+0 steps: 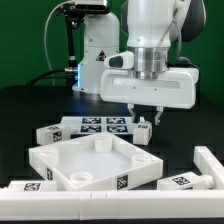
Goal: Assemble square table
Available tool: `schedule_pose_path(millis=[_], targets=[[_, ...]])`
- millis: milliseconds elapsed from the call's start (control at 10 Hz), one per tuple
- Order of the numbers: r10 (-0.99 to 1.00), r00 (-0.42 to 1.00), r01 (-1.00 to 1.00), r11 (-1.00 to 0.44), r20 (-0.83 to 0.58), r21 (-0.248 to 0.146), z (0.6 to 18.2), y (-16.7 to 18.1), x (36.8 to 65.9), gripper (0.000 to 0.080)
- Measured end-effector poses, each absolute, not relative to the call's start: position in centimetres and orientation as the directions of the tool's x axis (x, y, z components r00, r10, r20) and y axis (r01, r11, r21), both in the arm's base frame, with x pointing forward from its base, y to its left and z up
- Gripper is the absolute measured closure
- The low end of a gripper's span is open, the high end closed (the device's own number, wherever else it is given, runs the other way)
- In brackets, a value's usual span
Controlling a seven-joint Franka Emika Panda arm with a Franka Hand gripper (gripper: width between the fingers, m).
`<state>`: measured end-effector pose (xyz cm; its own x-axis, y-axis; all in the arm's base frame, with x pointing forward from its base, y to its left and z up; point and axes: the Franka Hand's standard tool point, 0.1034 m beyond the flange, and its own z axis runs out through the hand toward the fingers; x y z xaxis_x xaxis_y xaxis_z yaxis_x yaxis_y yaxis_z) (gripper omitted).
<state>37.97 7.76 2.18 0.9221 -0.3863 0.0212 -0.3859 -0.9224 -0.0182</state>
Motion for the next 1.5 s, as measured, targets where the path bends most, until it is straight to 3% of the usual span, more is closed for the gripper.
schedule_pose_path(millis=[100, 200, 300, 500, 700, 800, 1400, 1500], targets=[[-0.386, 0.922, -0.386, -0.922, 0.000, -0.017, 2.4, 7.9, 37.8, 0.0439], [-0.390, 0.920, -0.391, -0.920, -0.035, -0.028, 3.6, 8.4, 37.8, 0.0255], [-0.393, 0.917, -0.396, -0.917, -0.071, -0.041, 5.1, 8.7, 38.0, 0.0255], [-0.408, 0.907, -0.417, -0.906, -0.106, -0.079, 8.9, 9.1, 41.2, 0.0157], [-0.451, 0.882, -0.464, -0.882, -0.133, -0.084, 10.8, 10.0, 46.5, 0.0151], [-0.485, 0.862, -0.498, -0.864, -0.149, -0.071, 10.7, 10.9, 48.7, 0.0151], [-0.490, 0.857, -0.505, -0.861, -0.161, -0.066, 10.3, 11.0, 49.5, 0.0150], [-0.521, 0.837, -0.537, -0.840, -0.169, -0.074, 9.5, 10.8, 51.3, 0.0150]])
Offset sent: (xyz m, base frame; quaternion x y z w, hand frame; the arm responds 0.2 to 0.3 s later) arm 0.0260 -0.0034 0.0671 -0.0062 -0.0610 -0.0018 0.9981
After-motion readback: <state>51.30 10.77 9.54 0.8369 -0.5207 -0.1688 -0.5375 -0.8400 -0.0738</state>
